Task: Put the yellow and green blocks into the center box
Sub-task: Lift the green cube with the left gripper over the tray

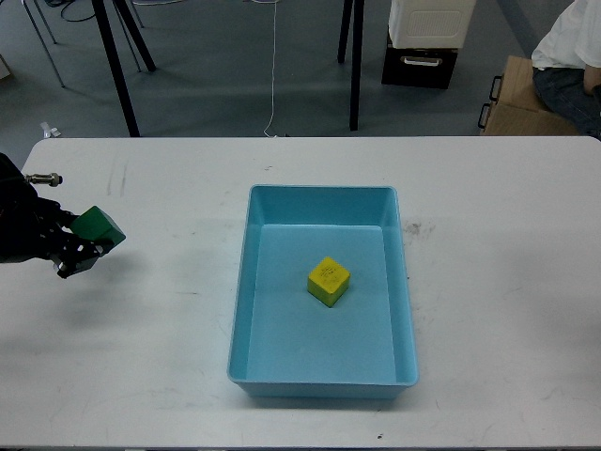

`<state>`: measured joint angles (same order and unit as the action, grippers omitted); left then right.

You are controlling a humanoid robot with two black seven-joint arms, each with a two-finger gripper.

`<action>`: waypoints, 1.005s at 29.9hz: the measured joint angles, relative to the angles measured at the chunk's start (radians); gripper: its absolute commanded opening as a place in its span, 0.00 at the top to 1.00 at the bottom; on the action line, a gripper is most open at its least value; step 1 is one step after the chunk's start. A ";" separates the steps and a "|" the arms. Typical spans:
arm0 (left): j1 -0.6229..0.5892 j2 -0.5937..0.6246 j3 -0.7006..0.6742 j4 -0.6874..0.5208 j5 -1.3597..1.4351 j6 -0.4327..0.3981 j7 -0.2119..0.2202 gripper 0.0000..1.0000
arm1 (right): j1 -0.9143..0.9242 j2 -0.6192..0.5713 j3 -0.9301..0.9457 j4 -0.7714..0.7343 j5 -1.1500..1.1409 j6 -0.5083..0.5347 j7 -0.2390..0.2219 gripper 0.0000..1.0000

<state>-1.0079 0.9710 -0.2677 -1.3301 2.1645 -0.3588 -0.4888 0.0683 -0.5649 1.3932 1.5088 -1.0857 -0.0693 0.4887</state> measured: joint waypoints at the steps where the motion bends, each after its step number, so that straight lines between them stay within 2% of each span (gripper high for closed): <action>1: -0.017 -0.004 0.001 -0.013 0.000 -0.014 0.000 0.87 | 0.000 0.000 0.000 -0.005 0.000 -0.005 0.000 0.02; 5: -0.085 -0.066 0.003 -0.057 0.000 -0.107 0.000 0.87 | -0.002 0.001 0.000 -0.032 0.002 -0.032 0.000 0.02; 7: -0.111 -0.124 0.003 -0.065 0.000 -0.123 0.000 0.87 | -0.002 0.001 0.000 -0.038 0.008 -0.038 0.000 0.02; 17: -0.243 -0.406 0.007 -0.068 0.002 -0.130 0.000 0.84 | -0.001 0.008 -0.002 -0.042 0.023 -0.041 0.000 0.02; 24: -0.269 -0.551 0.104 -0.056 0.007 -0.130 0.000 0.83 | -0.001 0.010 -0.002 -0.047 0.024 -0.043 0.000 0.02; 30: -0.255 -0.629 0.160 0.004 0.017 -0.130 0.000 0.81 | 0.006 0.010 0.005 -0.046 0.024 -0.059 0.000 0.02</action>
<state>-1.2627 0.3424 -0.1081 -1.3265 2.1811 -0.4888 -0.4887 0.0744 -0.5553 1.3986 1.4630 -1.0615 -0.1286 0.4887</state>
